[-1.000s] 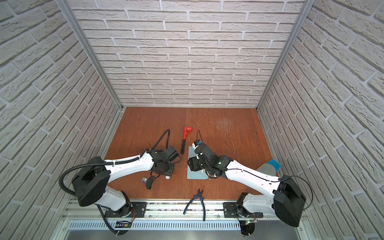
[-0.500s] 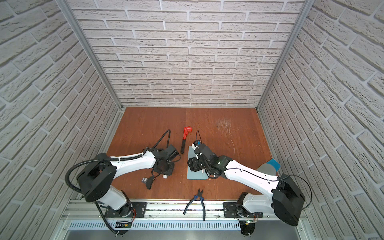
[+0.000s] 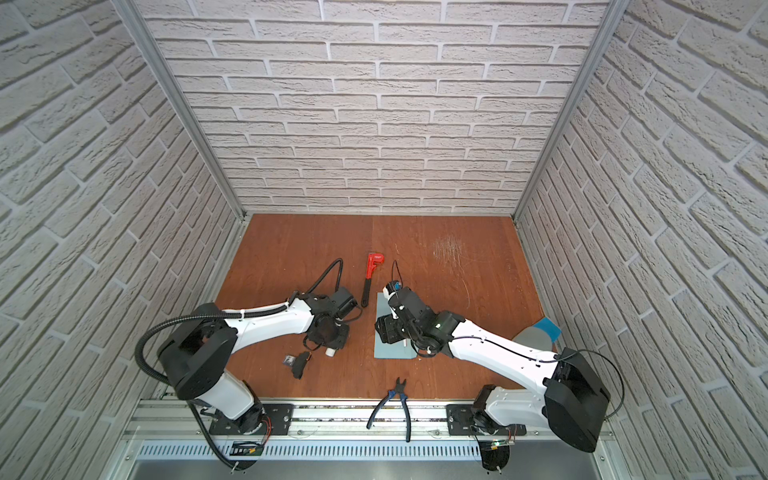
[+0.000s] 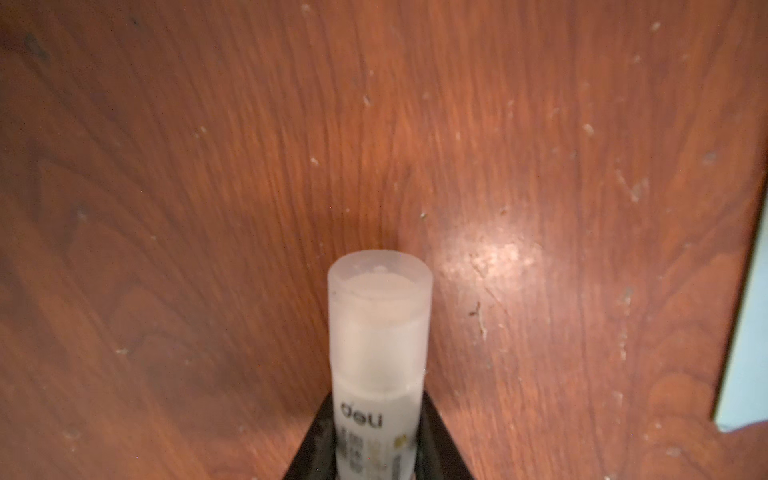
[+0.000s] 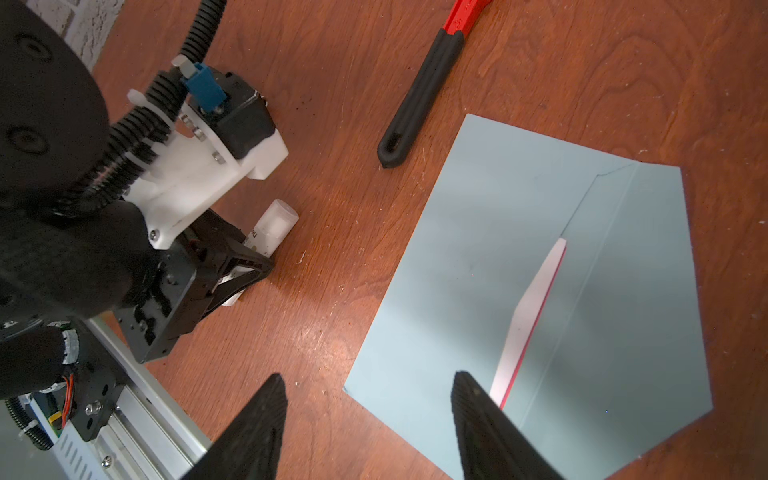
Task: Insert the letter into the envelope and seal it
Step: 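Grasp the white glue stick with the left gripper and lift it, then bring the glue stick toward the right gripper and grasp its cap with the right gripper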
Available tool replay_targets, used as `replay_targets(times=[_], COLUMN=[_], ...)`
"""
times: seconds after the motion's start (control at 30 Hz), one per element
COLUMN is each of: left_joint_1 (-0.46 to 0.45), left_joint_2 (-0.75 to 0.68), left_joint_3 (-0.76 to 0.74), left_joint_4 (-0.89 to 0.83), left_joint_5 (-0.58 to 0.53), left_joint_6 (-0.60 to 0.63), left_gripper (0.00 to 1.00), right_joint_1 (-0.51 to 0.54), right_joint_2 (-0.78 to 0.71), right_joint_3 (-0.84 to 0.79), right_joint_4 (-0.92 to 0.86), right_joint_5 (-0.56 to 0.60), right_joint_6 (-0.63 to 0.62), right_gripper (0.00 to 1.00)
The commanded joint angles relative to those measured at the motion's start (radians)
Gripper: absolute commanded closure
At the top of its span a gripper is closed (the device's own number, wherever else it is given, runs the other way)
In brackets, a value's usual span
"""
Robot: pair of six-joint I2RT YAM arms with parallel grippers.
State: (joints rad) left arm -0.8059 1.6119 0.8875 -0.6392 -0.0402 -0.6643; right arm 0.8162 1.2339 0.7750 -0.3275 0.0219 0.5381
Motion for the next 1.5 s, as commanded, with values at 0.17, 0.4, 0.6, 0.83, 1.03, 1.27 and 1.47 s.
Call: replay_targets(times=[0.17, 0.4, 0.6, 0.83, 1.03, 1.27, 1.47], left_joint_1=[0.0, -0.014, -0.018, -0.018, -0.024, -0.044, -0.07], left_joint_2=[-0.086, -0.391, -0.592, -0.609, -0.582, -0.539, -0.498], left_joint_3=[-0.017, -0.042, -0.135, -0.212, -0.248, -0.256, -0.251], left_joint_4=[0.065, 0.212, 0.486, 0.728, 0.863, 0.907, 0.935], left_joint_5=[0.057, 0.055, 0.093, 0.172, 0.236, 0.257, 0.261], left_joint_6=[0.052, 0.128, 0.229, 0.261, 0.269, 0.27, 0.263], left_gripper=[0.78, 0.79, 0.8, 0.8, 0.8, 0.81, 0.82], right_joint_1=[0.008, 0.006, 0.008, 0.008, 0.01, 0.019, 0.02], right_joint_2=[-0.063, -0.188, -0.276, -0.258, -0.2, -0.14, -0.097], right_joint_3=[0.007, 0.104, 0.191, 0.28, 0.303, 0.32, 0.346], right_joint_4=[-0.013, -0.113, -0.145, -0.151, -0.154, -0.14, -0.151], right_joint_5=[0.022, 0.077, 0.111, 0.036, -0.014, -0.031, -0.006], right_joint_6=[0.021, 0.082, 0.15, 0.159, 0.163, 0.149, 0.131], right_gripper=[0.36, 0.37, 0.38, 0.38, 0.37, 0.37, 0.38])
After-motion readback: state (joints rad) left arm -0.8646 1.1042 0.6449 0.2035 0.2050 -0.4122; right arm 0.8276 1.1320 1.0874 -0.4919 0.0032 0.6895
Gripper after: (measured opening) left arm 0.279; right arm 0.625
